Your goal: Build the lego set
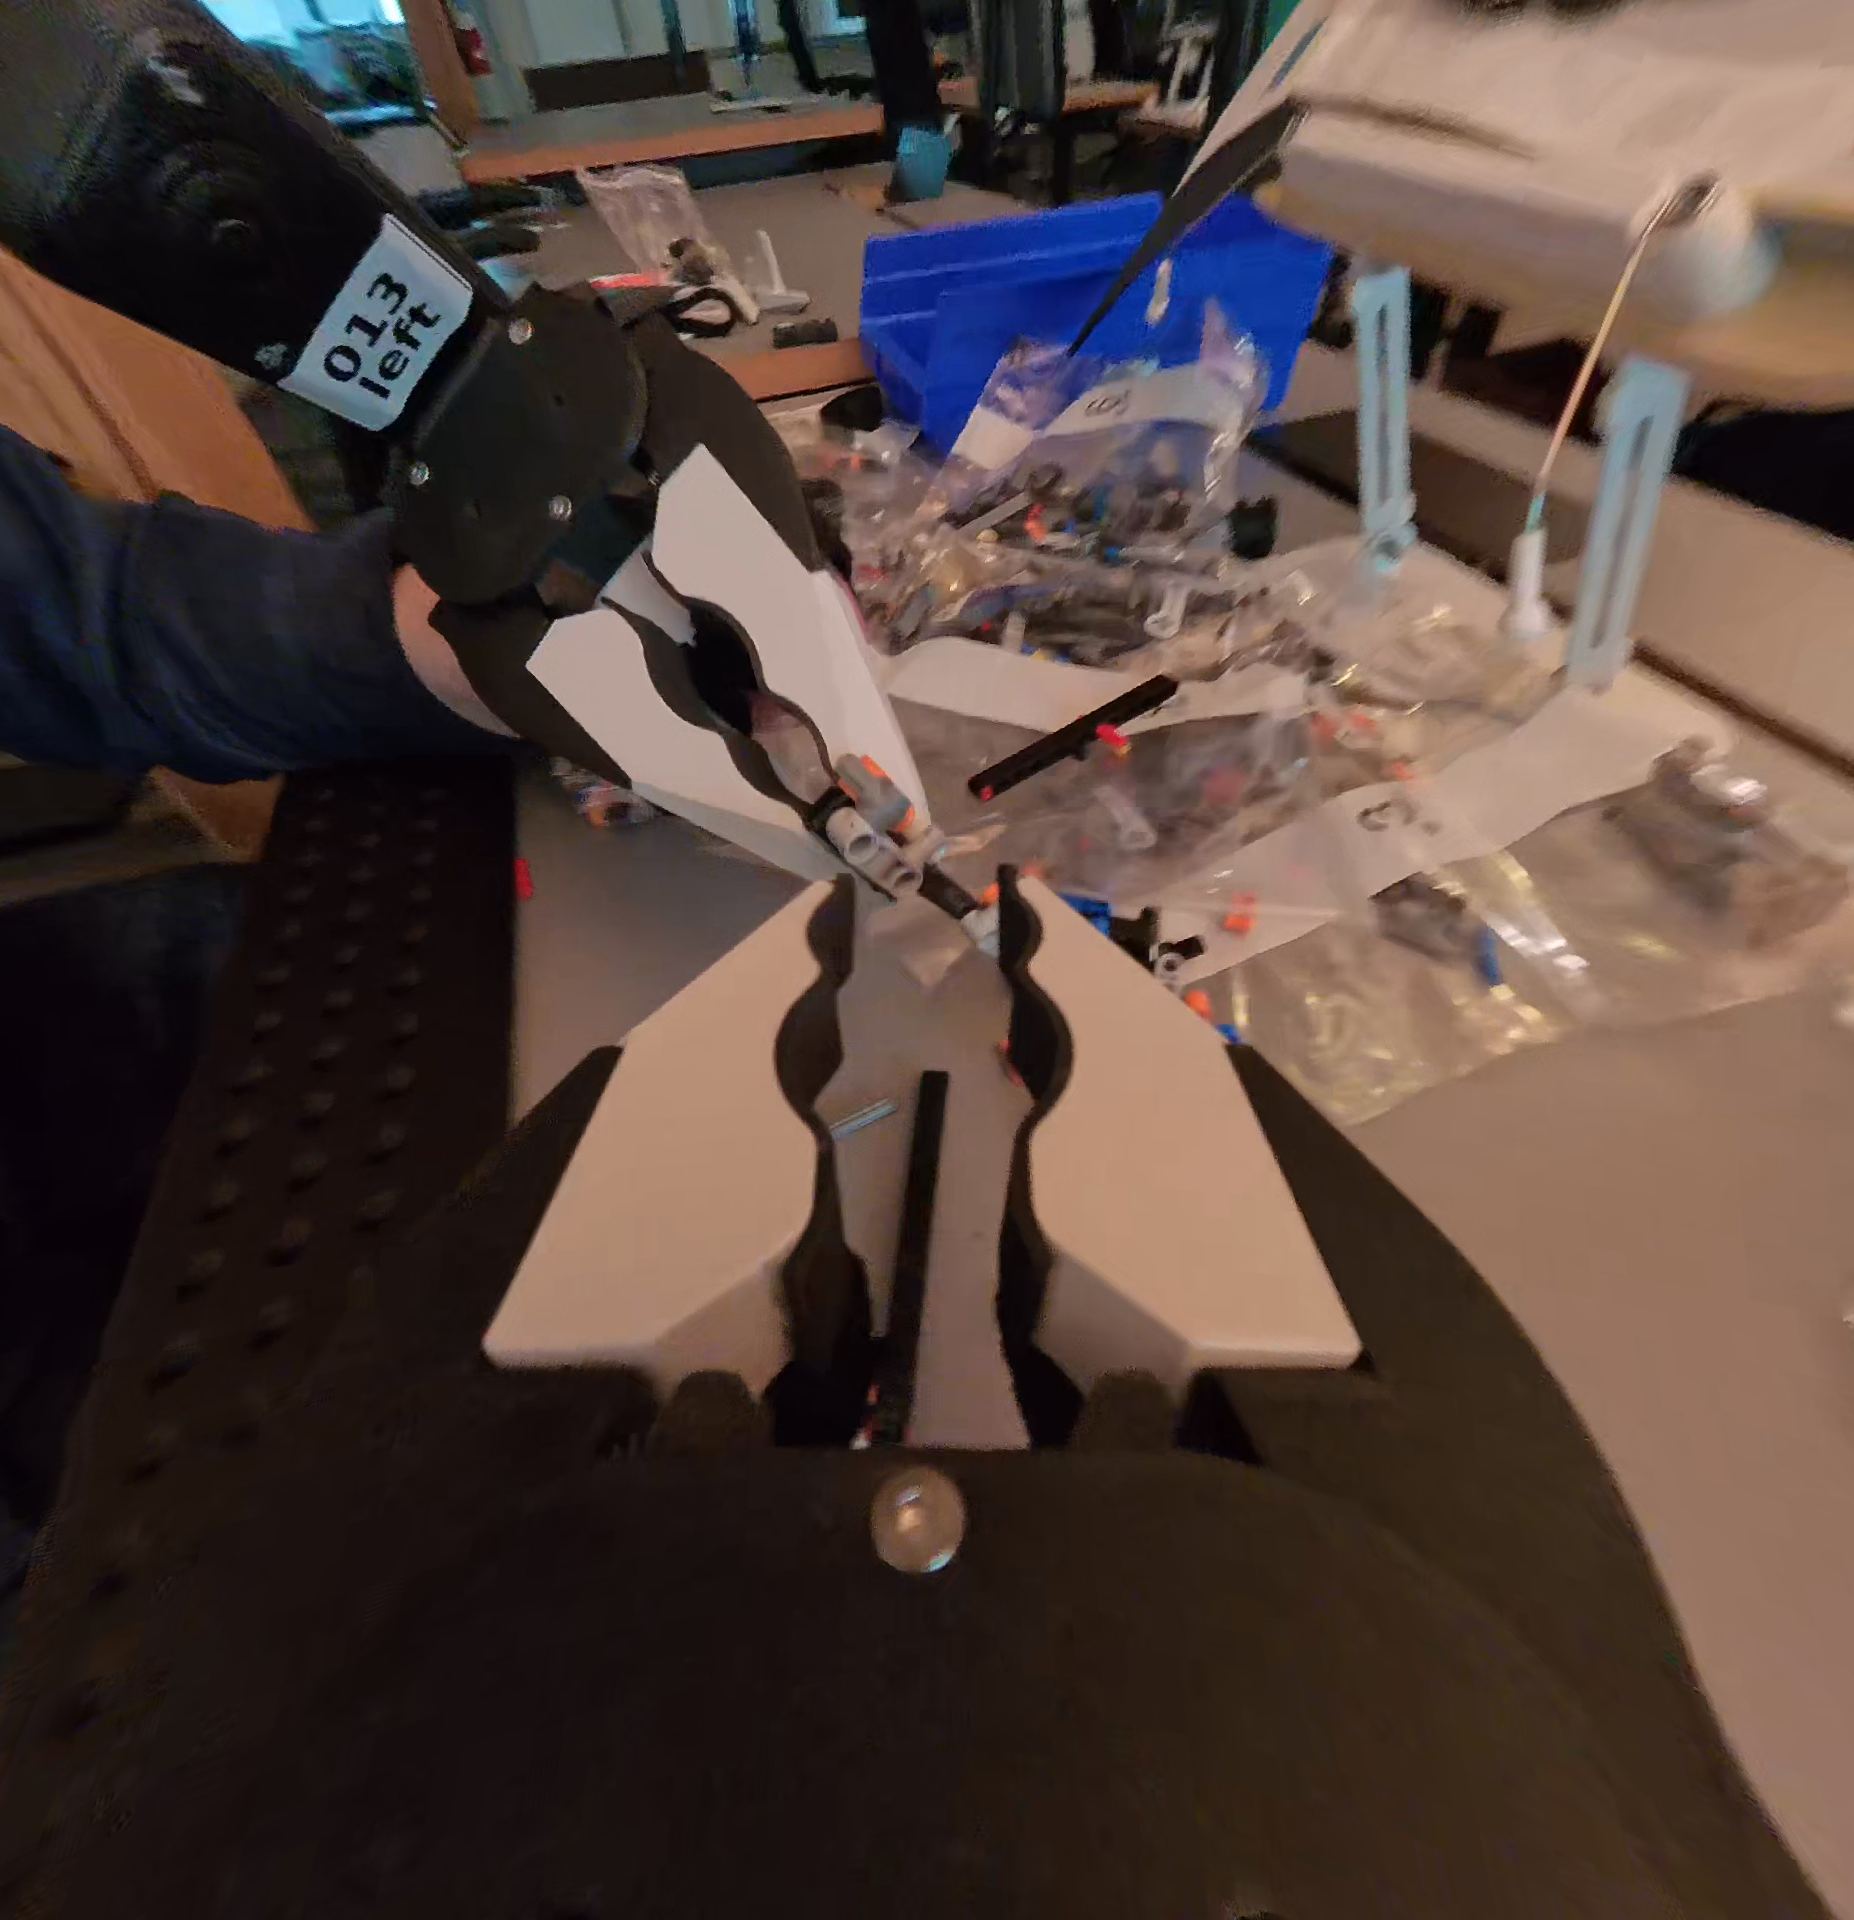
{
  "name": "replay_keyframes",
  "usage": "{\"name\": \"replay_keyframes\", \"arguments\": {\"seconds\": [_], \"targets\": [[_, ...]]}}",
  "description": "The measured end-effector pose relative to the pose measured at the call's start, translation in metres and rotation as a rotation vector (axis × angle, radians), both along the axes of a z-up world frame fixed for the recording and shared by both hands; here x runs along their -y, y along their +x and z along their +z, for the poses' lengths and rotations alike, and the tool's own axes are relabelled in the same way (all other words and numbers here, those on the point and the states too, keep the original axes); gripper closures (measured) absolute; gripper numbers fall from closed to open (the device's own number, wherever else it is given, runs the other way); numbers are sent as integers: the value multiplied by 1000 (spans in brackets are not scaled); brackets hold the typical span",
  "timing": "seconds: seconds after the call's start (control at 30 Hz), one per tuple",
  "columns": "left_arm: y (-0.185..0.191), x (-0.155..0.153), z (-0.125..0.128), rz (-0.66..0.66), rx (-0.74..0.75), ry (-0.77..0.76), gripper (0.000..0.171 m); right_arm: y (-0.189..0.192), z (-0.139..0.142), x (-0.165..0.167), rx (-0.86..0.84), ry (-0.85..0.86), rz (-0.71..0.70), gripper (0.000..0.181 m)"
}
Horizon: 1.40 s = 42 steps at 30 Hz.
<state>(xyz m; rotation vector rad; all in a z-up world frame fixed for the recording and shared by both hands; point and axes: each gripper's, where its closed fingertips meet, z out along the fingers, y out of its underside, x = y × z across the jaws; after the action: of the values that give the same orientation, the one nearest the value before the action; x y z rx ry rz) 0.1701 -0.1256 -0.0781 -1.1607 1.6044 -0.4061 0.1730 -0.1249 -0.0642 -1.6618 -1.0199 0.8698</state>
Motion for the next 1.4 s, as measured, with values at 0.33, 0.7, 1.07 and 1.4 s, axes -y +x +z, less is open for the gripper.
{"name": "replay_keyframes", "arguments": {"seconds": [0.33, 0.7, 1.07, 1.4], "targets": [[2, 9, 3, -41, 4, 26, 165, -12, -2, 11, -8, 21, 91, 162], [-2, 1, 6, -6, 26, -18, 165, -1, 8, 3, 112, 248, -31, 171], [-3, -2, 3, 14, 7, -4, 165, -2, 12, 6, 83, 253, -15, 176], [-1, -4, -5, 36, -48, 62, 165, -8, 9, 8, 12, 134, 31, 167]]}}
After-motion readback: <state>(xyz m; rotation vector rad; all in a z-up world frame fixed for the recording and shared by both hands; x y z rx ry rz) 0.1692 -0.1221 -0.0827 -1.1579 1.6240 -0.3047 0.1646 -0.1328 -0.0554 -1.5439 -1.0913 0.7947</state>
